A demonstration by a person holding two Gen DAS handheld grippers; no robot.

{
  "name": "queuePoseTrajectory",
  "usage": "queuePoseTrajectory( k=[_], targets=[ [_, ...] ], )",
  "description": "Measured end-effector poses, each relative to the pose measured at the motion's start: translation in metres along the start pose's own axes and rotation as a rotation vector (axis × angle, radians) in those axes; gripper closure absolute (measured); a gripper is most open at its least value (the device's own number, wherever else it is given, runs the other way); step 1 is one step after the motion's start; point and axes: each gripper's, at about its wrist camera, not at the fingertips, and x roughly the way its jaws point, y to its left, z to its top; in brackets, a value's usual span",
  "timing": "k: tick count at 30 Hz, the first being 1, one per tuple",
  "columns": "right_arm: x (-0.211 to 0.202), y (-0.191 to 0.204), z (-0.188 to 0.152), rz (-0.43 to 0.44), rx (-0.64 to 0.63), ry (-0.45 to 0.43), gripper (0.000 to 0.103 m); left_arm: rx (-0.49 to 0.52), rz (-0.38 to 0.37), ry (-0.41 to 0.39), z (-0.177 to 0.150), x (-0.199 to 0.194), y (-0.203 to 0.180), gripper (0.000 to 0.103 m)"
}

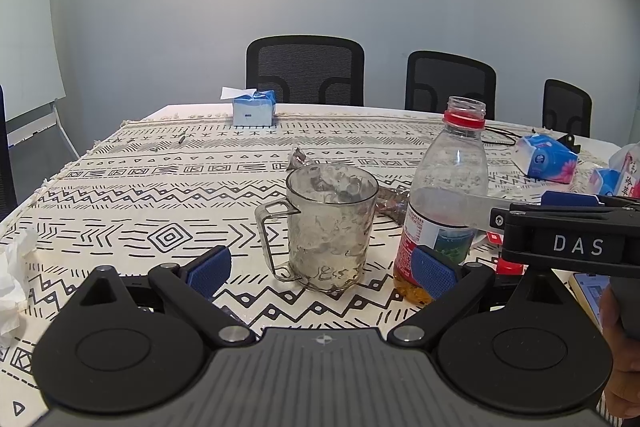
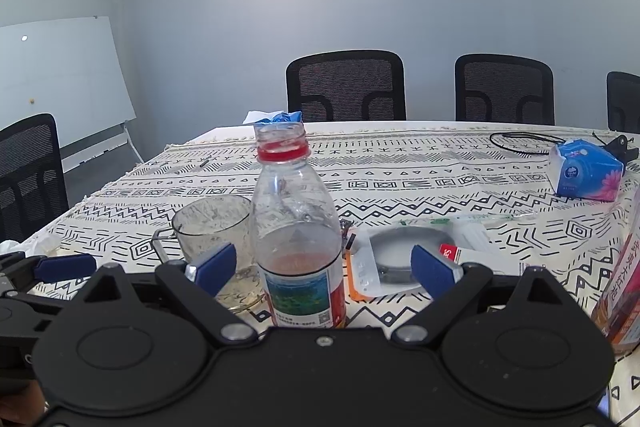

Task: Unscrew bottle cap and pour

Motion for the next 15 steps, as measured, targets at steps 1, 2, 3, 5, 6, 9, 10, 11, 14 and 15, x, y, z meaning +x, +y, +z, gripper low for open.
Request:
queuePoseTrajectory(
  k=[1, 2, 3, 5, 6, 9, 10, 11, 14, 15],
  targets=[
    [0.0, 0.0, 0.0, 0.002, 0.003, 0.001, 0.008, 0.0, 0.0, -0.001, 0.0, 0.0, 0.0, 0.005],
    [0.0, 0.0, 0.001, 0.004, 0.007, 0.002, 0.008, 0.002, -0.001, -0.002, -0.002, -0.002, -0.001, 0.005],
    [0.0, 0.0, 0.001, 0.003, 0.009, 0.001, 0.008, 0.003, -0.002, -0.004, -0.003, -0.003, -0.001, 0.005],
    [0.001, -0.001, 0.002, 0.0, 0.01, -0.002, 0.008, 0.005, -0.003, -0.003, -0.003, -0.001, -0.001, 0.005],
    [0.002, -0.002, 0.002, -0.003, 0.01, -0.006, 0.008, 0.011, -0.005, 0.002, -0.003, 0.002, -0.001, 0.005],
    [0.005, -0.005, 0.005, -0.01, 0.01, -0.015, 0.008, 0.028, -0.008, 0.015, -0.003, 0.013, -0.001, 0.005],
    [0.006, -0.006, 0.005, -0.013, 0.01, -0.018, 0.008, 0.034, -0.009, 0.02, -0.003, 0.016, -0.001, 0.005],
    [0.007, -0.006, 0.006, -0.015, 0.011, -0.022, 0.008, 0.04, -0.01, 0.025, -0.003, 0.019, -0.001, 0.005],
    [0.007, -0.008, 0.007, -0.018, 0.014, -0.029, 0.008, 0.041, -0.031, 0.056, -0.003, 0.028, 0.003, 0.005],
    [0.003, -0.011, 0.005, -0.006, 0.02, -0.032, 0.008, 0.04, -0.049, 0.068, -0.002, 0.031, 0.004, 0.005]
  ],
)
